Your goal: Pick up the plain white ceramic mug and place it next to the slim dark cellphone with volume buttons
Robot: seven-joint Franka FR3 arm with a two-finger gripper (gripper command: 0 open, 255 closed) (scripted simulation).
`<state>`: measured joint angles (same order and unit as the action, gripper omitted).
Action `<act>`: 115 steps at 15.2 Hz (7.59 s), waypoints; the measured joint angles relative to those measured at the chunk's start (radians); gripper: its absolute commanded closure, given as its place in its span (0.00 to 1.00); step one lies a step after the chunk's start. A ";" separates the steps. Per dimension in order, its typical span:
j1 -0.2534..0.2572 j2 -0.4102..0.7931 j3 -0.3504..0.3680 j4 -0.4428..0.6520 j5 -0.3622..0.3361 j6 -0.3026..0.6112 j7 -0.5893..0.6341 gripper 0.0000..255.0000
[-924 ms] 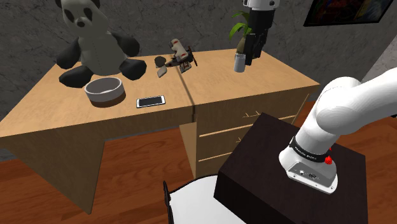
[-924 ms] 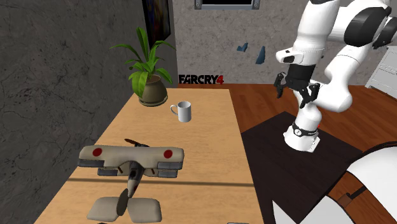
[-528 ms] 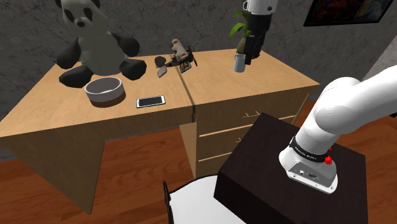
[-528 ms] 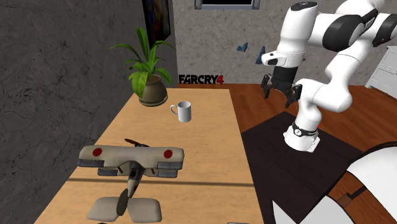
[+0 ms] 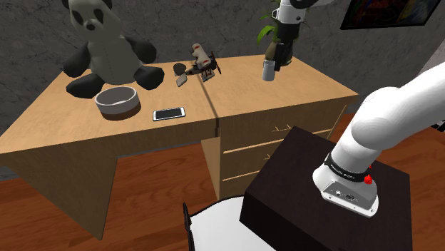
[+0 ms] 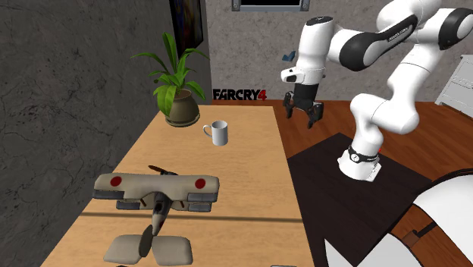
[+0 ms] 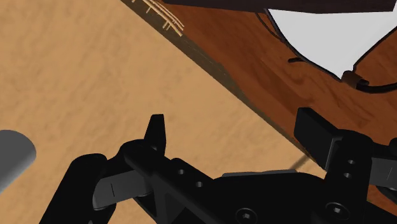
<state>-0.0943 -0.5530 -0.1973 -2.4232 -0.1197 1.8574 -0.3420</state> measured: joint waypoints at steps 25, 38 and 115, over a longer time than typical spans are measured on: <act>-0.153 0.903 -0.270 0.670 0.326 0.247 -0.712 0.00; -0.187 1.002 -0.248 0.698 0.379 0.311 -0.760 0.00; 0.251 0.760 -0.058 0.846 0.168 -0.026 -0.039 1.00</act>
<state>0.1571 0.2075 -0.2557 -1.5771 0.0480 1.8319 -0.3810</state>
